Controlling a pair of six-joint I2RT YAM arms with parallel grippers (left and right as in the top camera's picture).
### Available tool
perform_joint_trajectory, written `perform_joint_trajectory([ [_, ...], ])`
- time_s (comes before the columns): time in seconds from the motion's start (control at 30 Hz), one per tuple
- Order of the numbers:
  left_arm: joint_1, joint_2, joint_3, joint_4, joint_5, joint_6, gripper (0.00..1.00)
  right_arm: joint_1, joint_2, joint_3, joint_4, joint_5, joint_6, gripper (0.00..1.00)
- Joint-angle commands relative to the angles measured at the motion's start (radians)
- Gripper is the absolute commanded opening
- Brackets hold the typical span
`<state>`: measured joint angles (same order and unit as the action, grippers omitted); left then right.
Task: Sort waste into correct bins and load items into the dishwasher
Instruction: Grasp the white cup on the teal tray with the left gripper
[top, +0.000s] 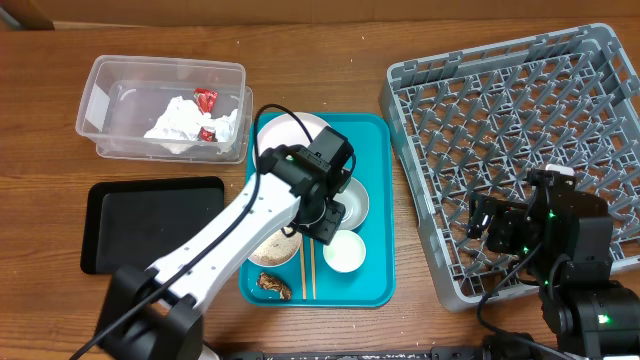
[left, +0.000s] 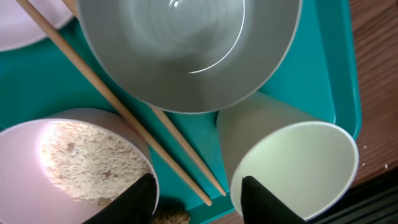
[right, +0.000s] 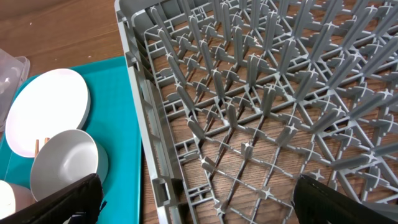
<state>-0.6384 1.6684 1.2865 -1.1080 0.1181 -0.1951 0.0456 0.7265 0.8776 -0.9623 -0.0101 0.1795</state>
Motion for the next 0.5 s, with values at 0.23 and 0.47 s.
perform_joint_trajectory([
  [0.23, -0.004, 0.158, -0.009, 0.011, 0.171, -0.007, 0.31, 0.000, -0.010, 0.021, -0.006, 0.010, 0.000, 1.00],
  [0.47, -0.003, 0.153, -0.005, 0.001, 0.171, -0.007, 0.04, 0.000, -0.010, 0.021, -0.006, 0.010, 0.000, 1.00],
])
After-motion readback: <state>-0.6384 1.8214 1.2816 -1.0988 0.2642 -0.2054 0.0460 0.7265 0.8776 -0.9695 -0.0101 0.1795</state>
